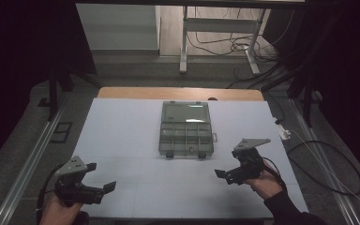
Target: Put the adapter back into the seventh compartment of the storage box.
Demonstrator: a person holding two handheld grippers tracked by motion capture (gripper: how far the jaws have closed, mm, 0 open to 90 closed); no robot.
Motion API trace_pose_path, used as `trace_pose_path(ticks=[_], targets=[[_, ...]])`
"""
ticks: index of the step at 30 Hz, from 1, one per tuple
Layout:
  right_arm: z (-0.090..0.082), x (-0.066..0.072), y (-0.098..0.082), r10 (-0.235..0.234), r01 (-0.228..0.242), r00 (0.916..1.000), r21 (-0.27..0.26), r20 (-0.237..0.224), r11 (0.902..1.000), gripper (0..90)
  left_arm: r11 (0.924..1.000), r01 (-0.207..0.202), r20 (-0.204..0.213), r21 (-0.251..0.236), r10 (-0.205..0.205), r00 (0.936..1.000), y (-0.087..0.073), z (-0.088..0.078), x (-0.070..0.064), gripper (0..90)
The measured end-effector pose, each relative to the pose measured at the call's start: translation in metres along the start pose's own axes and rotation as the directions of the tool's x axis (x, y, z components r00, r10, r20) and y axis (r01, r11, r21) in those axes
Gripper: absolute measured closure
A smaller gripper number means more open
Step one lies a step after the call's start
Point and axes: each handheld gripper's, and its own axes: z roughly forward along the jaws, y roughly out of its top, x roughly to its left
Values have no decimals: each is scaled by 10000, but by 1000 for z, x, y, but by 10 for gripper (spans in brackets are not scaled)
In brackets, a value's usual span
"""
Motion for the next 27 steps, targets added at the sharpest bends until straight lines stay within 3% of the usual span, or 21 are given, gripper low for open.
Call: trace_pose_path(ticks=[27], targets=[[-42,-10,-38,864,-842,9957,-602,349,9946,0,10000,35,-2,21,-35,10000,0,0,0,3]])
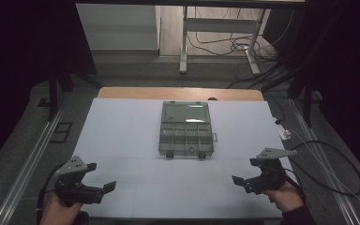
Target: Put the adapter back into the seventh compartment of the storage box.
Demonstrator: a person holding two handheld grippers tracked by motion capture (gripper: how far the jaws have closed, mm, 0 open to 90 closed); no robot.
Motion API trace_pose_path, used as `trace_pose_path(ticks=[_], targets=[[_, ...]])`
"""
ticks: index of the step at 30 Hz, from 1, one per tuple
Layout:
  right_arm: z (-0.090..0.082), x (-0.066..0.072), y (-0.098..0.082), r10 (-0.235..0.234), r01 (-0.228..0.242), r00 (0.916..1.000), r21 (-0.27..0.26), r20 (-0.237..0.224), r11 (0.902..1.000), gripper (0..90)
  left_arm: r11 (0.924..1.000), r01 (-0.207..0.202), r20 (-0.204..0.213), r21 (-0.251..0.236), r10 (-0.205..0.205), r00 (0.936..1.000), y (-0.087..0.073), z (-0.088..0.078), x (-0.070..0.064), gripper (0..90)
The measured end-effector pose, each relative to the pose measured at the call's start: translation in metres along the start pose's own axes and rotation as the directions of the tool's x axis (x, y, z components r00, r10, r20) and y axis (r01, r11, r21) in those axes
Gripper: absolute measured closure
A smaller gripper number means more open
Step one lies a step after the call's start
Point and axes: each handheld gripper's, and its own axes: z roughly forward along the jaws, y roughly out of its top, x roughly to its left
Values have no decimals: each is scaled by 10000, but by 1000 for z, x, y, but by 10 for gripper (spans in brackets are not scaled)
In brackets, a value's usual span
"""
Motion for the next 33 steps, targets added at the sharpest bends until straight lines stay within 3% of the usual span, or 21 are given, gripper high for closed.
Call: trace_pose_path(ticks=[33], targets=[[-32,-5,-33,598,-575,9940,-272,913,9980,0,10000,-88,-18,-17,88,10000,0,0,-2,5]])
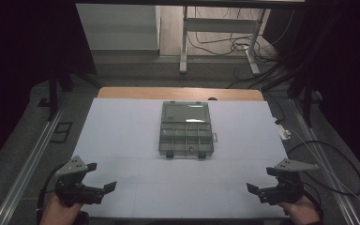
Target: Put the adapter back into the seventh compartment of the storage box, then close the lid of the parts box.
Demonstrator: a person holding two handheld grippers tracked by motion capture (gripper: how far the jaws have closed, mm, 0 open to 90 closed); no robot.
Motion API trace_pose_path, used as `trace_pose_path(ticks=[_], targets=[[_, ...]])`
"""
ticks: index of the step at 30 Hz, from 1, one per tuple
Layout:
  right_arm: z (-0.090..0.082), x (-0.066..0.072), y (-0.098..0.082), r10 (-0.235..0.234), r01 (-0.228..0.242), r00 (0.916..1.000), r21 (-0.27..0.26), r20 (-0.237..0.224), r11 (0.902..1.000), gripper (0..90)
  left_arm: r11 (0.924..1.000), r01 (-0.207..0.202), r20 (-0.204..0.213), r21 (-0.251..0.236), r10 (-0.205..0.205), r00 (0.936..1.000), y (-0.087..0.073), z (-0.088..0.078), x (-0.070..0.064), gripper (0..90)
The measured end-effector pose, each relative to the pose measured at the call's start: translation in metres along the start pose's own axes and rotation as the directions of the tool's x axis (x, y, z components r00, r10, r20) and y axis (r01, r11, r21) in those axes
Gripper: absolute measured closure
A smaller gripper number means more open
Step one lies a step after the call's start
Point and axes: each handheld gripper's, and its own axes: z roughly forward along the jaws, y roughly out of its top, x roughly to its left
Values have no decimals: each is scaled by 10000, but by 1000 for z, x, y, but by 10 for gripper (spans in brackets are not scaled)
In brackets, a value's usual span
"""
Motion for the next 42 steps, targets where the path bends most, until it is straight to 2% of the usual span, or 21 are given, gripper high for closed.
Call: trace_pose_path(ticks=[9,22,26,34,42], targets=[[-2,1,-2,95,-96,9997,32,226,9999,0,10000,-32,-12,20,32,10000,0,0,-1,8],[-1,1,-1,122,-126,9996,141,248,9998,0,9998,-58,57,177,57,10000,2,2,0,0],[0,2,0,8,-12,9998,193,199,9998,0,9991,-146,87,398,142,9999,4,5,-1,0],[3,3,4,-225,224,9997,187,44,9996,0,9993,-333,94,160,332,9994,9,9,1,0],[7,5,12,-463,463,9989,91,-48,9989,0,9981,-495,393,356,481,9981,16,19,5,0]])
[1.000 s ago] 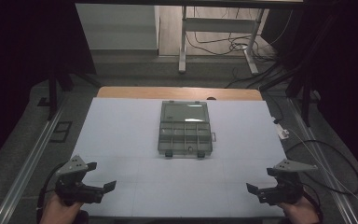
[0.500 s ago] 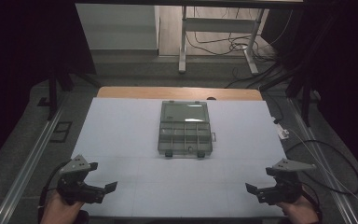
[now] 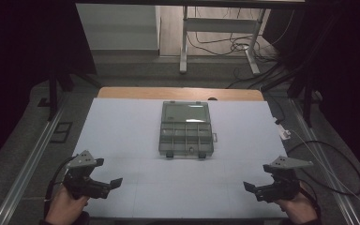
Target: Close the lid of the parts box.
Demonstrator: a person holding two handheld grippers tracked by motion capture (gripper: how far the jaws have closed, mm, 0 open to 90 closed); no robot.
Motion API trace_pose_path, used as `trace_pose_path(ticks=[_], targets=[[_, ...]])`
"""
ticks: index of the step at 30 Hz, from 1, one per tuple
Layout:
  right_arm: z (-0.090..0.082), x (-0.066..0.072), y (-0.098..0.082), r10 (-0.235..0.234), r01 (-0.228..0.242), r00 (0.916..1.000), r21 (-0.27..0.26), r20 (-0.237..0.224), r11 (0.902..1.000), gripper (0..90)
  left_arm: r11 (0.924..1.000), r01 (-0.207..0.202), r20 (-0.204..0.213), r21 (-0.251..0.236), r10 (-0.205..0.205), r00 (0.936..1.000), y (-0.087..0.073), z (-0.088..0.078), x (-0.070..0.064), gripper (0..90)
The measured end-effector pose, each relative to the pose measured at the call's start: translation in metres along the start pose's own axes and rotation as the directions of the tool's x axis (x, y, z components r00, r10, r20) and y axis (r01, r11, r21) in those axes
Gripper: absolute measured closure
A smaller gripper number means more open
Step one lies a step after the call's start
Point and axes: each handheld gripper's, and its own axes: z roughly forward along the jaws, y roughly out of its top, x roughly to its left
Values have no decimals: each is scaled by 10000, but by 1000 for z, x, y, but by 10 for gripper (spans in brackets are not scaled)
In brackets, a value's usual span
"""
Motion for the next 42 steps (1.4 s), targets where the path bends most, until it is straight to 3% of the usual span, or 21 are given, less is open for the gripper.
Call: trace_pose_path(ticks=[8,14,19,27,31,42], targets=[[3,-2,9,13,-14,10000,-184,-41,9998,0,9996,-257,-27,-84,257,9997,9,7,5,0],[11,-3,17,-77,72,9992,-139,-393,9999,0,9990,-439,333,-47,440,9985,20,18,10,0],[17,-3,23,-147,137,9984,-190,-538,9997,0,9984,-565,367,-76,567,9977,28,25,12,0],[30,-4,37,-201,179,9966,-277,-803,9995,0,9949,-973,382,267,963,9946,40,38,13,0],[34,-4,42,-355,337,9962,-235,-797,9992,0,9952,-941,440,270,928,9947,45,43,14,0],[53,-10,57,-238,223,9952,-164,-945,9996,0,9952,-947,682,264,928,9933,55,58,20,0]])
